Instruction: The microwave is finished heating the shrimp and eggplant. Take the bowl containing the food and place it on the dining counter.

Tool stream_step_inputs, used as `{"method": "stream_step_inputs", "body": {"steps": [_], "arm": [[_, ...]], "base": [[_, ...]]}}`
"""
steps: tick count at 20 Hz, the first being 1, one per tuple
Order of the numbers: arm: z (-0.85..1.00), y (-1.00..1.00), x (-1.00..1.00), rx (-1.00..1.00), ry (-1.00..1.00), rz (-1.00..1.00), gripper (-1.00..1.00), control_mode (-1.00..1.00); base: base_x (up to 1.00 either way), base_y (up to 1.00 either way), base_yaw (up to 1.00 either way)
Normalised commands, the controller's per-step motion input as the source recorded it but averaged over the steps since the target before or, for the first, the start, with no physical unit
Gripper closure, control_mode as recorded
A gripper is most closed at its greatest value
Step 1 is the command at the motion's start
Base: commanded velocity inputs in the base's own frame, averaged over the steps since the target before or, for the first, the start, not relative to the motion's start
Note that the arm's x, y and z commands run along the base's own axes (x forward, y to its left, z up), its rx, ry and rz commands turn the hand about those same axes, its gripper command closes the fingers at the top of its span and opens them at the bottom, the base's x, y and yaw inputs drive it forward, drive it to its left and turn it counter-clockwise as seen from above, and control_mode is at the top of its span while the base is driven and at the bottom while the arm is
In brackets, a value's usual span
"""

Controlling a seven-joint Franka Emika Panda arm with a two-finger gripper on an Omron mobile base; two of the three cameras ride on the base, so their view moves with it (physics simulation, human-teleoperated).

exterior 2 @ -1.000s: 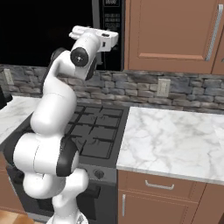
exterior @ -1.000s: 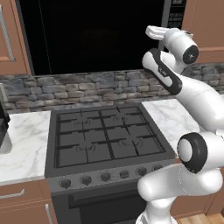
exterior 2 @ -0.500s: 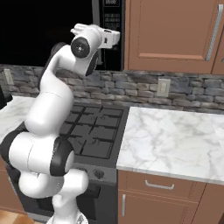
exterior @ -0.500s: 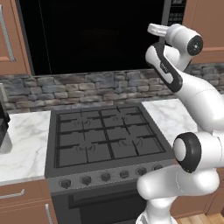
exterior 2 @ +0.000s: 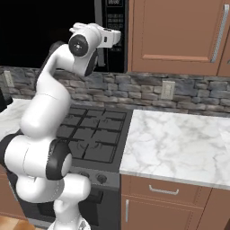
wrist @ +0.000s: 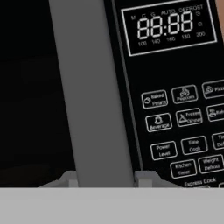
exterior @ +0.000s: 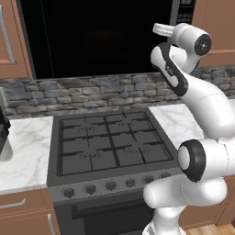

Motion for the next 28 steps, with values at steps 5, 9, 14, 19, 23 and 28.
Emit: {"method": "stream_step_inputs", "body": {"steps": [5, 9, 14, 19, 23, 28], "arm": [[0.00, 0.00, -0.16, 0.00, 0.00, 0.00, 1.00, -1.00], [0.02, 0.00, -0.53, 0.00, 0.00, 0.00, 1.00, -1.00], [0.26, 0.00, -0.81, 0.00, 0.01, 0.00, 1.00, -1.00], [0.44, 0.04, -1.00, 0.00, 0.00, 0.00, 1.00, -1.00], [0.49, 0.08, -1.00, 0.00, 0.00, 0.00, 1.00, -1.00], [0.49, 0.06, -1.00, 0.00, 0.04, 0.00, 1.00, -1.00]], "base": [[0.00, 0.00, 0.00], [0.00, 0.00, 0.00], [0.00, 0.00, 0.00], [0.00, 0.00, 0.00], [0.00, 0.00, 0.00], [0.00, 0.00, 0.00]]}}
